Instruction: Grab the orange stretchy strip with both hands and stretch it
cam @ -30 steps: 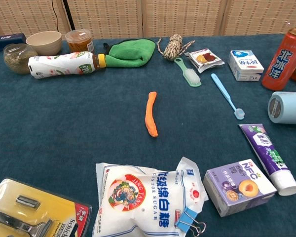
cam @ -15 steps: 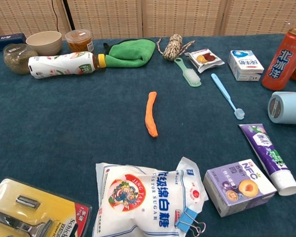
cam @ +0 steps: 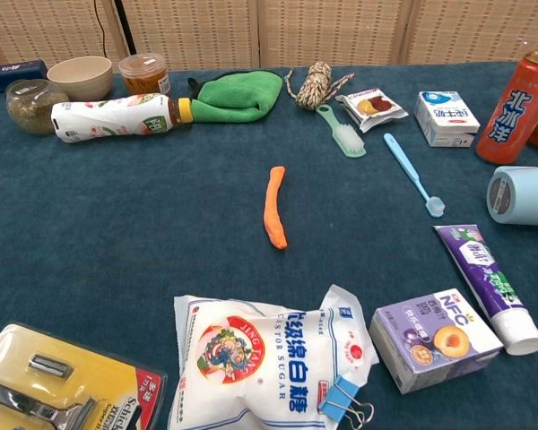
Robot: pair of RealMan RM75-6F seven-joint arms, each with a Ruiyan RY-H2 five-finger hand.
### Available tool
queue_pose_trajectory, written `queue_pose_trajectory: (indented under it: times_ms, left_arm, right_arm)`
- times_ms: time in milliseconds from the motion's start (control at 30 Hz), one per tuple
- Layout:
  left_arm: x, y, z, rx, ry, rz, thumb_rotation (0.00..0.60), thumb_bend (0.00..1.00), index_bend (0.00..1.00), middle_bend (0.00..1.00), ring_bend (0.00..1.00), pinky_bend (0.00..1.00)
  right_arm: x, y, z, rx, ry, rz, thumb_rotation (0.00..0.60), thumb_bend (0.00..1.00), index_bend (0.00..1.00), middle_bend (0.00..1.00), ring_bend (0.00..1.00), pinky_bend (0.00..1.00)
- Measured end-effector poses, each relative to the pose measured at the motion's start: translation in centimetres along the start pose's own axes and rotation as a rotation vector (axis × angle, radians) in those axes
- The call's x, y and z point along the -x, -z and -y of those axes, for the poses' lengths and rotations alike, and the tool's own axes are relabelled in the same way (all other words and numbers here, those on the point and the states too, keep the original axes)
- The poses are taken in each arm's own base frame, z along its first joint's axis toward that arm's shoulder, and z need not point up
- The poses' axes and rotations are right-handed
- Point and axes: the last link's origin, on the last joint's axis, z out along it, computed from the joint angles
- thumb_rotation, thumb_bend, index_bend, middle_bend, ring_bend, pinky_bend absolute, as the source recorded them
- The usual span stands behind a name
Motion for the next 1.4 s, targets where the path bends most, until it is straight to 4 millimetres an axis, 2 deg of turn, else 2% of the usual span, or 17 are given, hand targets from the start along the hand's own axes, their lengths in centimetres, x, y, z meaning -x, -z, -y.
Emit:
queue_pose_trajectory:
  times_ms: [300, 600, 833, 1033, 1400]
  left_arm:
    - [-0.5, -0.1, -0.2, 0.017, 0.000, 0.000, 0.600, 0.31, 0.20, 0.09, 0.12, 0.04]
    - [-1.1, -0.1, -0.4, 0.021, -0.016, -0.008, 0.600, 0.31, 0.20, 0.09, 0.12, 0.04]
    - [-1.5, -0.2, -0.7, 0.028, -0.028, -0.008, 0.600, 0.31, 0.20, 0.09, 0.12, 0.04]
    - [-1.6, -0.3, -0.9, 0.029, -0.030, -0.006, 0.600, 0.31, 0.20, 0.09, 0.12, 0.04]
    - [-1.6, -0.5, -1.2, 0.029, -0.035, 0.001, 0.600, 0.31, 0.20, 0.09, 0.12, 0.04]
  right_arm:
    - [0.1, -3.4, 1.4, -0.114, -0.095, 0.069, 0.600, 0.18, 0.38, 0.16, 0.13, 0.08]
    - [1.4, -7.5, 3.3, -0.271, -0.066, 0.154, 0.600, 0.18, 0.39, 0.16, 0.13, 0.06]
    - [2.5, -10.4, 5.2, -0.382, -0.034, 0.198, 0.600, 0.18, 0.44, 0.16, 0.13, 0.05]
    - [3.5, -12.3, 7.0, -0.460, -0.027, 0.211, 0.600, 0.13, 0.45, 0.16, 0.13, 0.04]
    - [6.4, -14.7, 10.1, -0.571, 0.031, 0.263, 0.600, 0.13, 0.45, 0.16, 0.12, 0.03]
